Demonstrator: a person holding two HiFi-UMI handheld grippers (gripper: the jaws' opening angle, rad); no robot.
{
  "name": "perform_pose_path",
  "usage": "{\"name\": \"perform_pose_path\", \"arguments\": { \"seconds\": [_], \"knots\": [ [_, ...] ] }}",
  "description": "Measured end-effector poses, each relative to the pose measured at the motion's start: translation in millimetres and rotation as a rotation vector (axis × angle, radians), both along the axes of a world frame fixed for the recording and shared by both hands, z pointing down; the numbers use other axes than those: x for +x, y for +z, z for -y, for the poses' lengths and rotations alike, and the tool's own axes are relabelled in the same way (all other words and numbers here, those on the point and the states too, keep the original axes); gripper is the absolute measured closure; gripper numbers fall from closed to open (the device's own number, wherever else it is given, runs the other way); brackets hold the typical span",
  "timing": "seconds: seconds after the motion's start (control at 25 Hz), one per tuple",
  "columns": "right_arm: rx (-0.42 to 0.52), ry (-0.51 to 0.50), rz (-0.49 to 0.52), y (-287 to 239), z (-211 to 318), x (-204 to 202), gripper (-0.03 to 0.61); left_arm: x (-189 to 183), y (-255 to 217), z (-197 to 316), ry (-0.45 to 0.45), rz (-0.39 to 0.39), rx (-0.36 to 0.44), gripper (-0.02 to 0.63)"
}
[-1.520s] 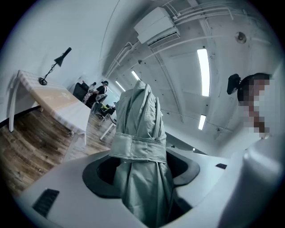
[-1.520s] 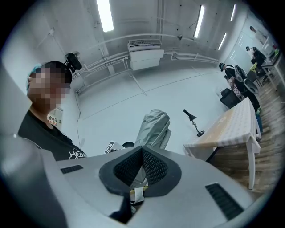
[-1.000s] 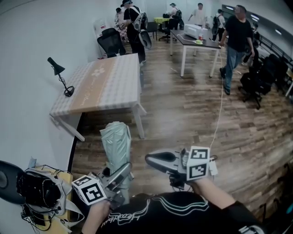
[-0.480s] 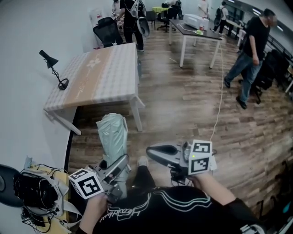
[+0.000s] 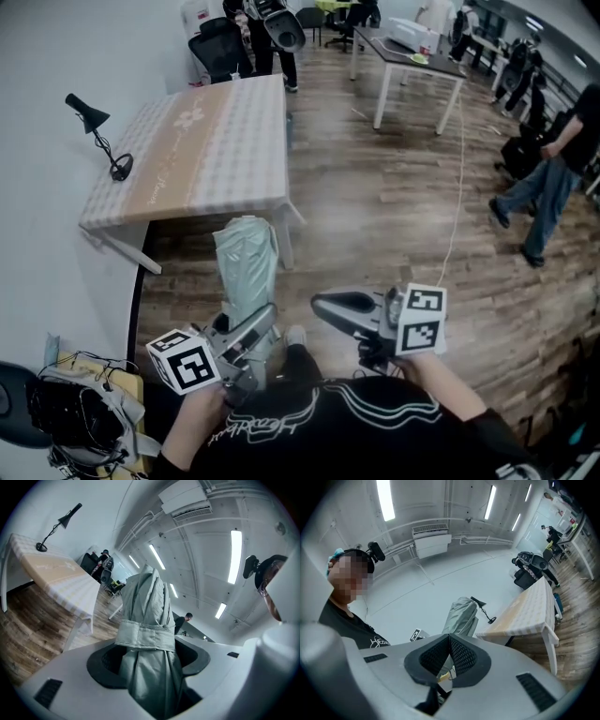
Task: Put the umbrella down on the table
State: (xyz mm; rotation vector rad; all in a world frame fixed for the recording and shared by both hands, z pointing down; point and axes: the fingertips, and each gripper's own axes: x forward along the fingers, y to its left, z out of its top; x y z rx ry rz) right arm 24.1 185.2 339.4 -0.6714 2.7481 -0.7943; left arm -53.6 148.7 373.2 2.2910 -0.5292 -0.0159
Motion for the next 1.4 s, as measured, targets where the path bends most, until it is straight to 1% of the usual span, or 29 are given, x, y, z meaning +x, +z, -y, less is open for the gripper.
{"name": "perform_pose_path", "arguments": {
  "seconds": [0.24,0.48,0.6,0.76,0.88,1.12,1.32,1.4],
  "knots": [
    [-0.046,0.031,-0.002,11,77,3,0.565,-1,16,74,0.026,0.015,-0.052,0.347],
    [-0.087,0.018,-0.020,15,157,-3,0.565,-3,27,153,0.022,0.025,-0.088,0.347],
    [-0.093,0.017,-0.028,17,197,-5,0.565,-7,29,192,0.024,0.024,-0.092,0.345],
    [-0.107,0.014,-0.013,23,246,-7,0.565,-16,33,242,-0.003,0.024,-0.102,0.346],
    [-0.115,0.022,-0.010,28,278,-9,0.565,-25,34,276,-0.014,0.022,-0.090,0.346],
    [-0.118,0.035,-0.028,31,312,-11,0.565,-36,34,314,-0.038,0.013,-0.086,0.345],
    [-0.104,0.026,-0.040,27,324,-15,0.565,-44,32,330,-0.068,0.011,-0.074,0.347],
    [-0.101,0.012,-0.041,25,328,-18,0.565,-49,29,335,-0.084,0.021,-0.053,0.346]
  ]
}}
